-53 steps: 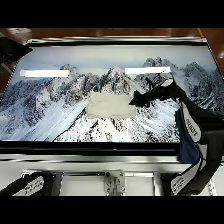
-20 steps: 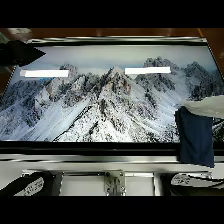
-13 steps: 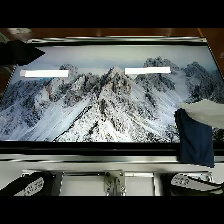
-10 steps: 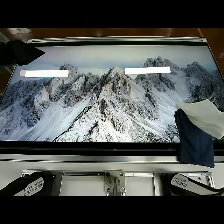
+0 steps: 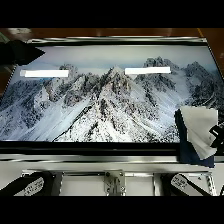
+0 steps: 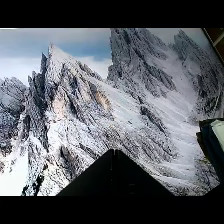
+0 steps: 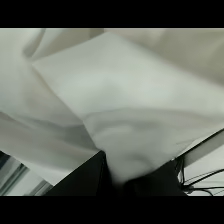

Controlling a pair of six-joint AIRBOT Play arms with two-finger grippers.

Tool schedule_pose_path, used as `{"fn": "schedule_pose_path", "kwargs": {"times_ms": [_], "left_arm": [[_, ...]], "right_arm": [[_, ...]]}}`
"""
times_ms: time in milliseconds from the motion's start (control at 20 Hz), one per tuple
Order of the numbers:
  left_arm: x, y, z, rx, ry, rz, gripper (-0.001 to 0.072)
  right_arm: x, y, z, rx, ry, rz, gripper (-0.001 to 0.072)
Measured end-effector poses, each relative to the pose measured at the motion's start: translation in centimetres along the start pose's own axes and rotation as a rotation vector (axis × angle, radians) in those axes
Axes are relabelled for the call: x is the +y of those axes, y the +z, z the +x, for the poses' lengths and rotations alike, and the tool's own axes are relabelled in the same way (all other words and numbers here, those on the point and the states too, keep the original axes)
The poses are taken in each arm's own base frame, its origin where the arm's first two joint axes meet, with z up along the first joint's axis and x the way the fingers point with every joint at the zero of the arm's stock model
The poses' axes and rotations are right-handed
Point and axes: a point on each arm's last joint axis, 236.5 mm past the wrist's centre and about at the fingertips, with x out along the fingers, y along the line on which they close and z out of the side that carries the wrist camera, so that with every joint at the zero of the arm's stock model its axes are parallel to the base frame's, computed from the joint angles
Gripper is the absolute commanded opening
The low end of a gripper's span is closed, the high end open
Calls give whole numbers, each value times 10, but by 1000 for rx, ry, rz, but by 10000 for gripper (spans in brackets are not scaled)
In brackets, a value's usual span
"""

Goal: Fold the shirts.

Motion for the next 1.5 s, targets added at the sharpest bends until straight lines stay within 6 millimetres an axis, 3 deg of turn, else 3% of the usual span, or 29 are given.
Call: {"fn": "schedule_pose_path", "kwargs": {"times_ms": [50,100,350,450,550,650,700,750,800,850,900,1000,1150,1300,1500], "left_arm": [[0,0,0,0,0,0,44],[0,0,0,0,0,0,44],[1,-1,1,3,-1,-2,44],[4,-2,5,10,0,-9,43],[10,-6,13,28,1,-21,43],[22,-18,29,82,29,-39,42],[31,-31,39,133,61,-45,42],[42,-50,51,210,108,-46,45],[52,-72,63,301,161,-38,184],[60,-95,72,393,204,-26,596],[64,-115,82,473,233,-14,703],[62,-151,101,605,261,-1,705],[62,-188,121,735,289,-2,705],[66,-204,130,783,316,-12,705],[69,-212,135,805,330,-21,704]], "right_arm": [[-2,-1,6,7,-13,9,342],[-6,-3,10,17,-31,21,462],[-34,-2,17,17,-157,37,464],[-50,5,6,-16,-217,17,462],[-50,19,-16,-97,-206,-11,463],[-24,47,-46,-254,-88,-63,463],[-2,61,-65,-347,-9,-116,465],[24,71,-84,-435,64,-179,512],[54,78,-105,-524,131,-256,689],[84,78,-121,-590,180,-339,690],[110,75,-129,-624,210,-411,690],[156,62,-130,-621,255,-533,688],[195,47,-120,-585,274,-640,687],[217,34,-116,-565,291,-703,687],[228,28,-113,-553,304,-730,687]]}}
